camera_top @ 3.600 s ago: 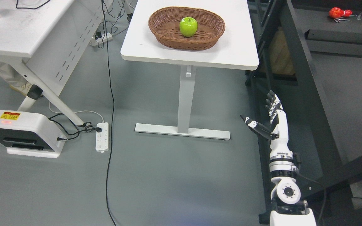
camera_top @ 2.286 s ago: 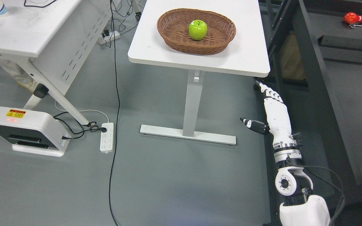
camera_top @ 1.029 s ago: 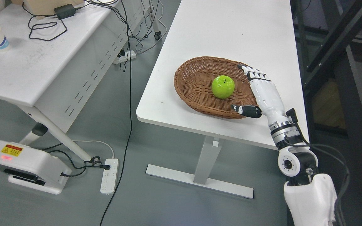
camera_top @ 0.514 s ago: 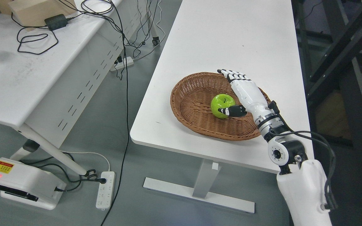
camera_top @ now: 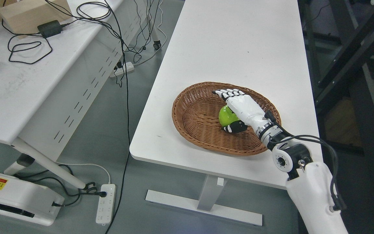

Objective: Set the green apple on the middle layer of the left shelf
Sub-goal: 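Close the right hand fingers around the green apple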

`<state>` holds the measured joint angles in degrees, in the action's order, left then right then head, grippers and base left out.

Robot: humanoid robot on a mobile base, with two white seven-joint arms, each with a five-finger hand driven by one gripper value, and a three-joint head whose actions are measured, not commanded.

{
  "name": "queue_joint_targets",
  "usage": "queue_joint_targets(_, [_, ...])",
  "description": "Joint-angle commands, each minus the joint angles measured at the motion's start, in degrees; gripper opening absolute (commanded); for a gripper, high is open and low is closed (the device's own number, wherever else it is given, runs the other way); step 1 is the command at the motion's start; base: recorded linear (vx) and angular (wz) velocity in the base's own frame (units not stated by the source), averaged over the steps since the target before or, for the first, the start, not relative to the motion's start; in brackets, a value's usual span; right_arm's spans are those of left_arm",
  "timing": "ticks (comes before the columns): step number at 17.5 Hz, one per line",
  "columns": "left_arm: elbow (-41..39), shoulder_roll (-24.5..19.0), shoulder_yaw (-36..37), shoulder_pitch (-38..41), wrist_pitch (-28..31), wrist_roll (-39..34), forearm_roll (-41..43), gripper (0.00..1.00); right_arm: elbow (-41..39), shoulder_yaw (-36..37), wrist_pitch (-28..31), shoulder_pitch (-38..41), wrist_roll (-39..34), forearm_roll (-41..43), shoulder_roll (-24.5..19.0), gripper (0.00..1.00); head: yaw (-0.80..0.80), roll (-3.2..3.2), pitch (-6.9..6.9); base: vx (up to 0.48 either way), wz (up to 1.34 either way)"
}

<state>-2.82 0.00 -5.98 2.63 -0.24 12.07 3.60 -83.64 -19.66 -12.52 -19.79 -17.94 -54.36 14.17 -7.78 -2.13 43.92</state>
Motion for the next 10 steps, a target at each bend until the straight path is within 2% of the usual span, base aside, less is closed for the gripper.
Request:
queue_joint_targets(1, [0.00, -1.00, 0.00, 0.00, -0.02, -0.03, 0.00, 1.00, 3.75, -3.46, -0.23, -0.95, -0.52, -0.40, 3.67, 1.00, 0.00, 0.00, 0.00, 0.000, 0.00])
queue_joint_targets(7, [0.00, -1.00, 0.00, 0.00, -0.02, -0.03, 0.00, 1.00, 4.80, -3.28, -0.23, -1.39, -0.52, -0.31, 4.82, 0.98, 0.00, 0.00, 0.00, 0.000, 0.00])
queue_joint_targets(8, [0.00, -1.00, 0.00, 0.00, -0.02, -0.03, 0.00, 1.00, 4.80, -3.28, -0.23, -1.39, -0.52, -0.31, 4.82, 0.95, 0.00, 0.00, 0.00, 0.000, 0.00])
queue_joint_targets(10, [0.00, -1.00, 0.00, 0.00, -0.02, -0.03, 0.00, 1.00, 4.80, -2.85, -1.19, -1.30, -0.52, -0.22, 5.08, 0.77, 0.00, 0.00, 0.00, 0.000, 0.00])
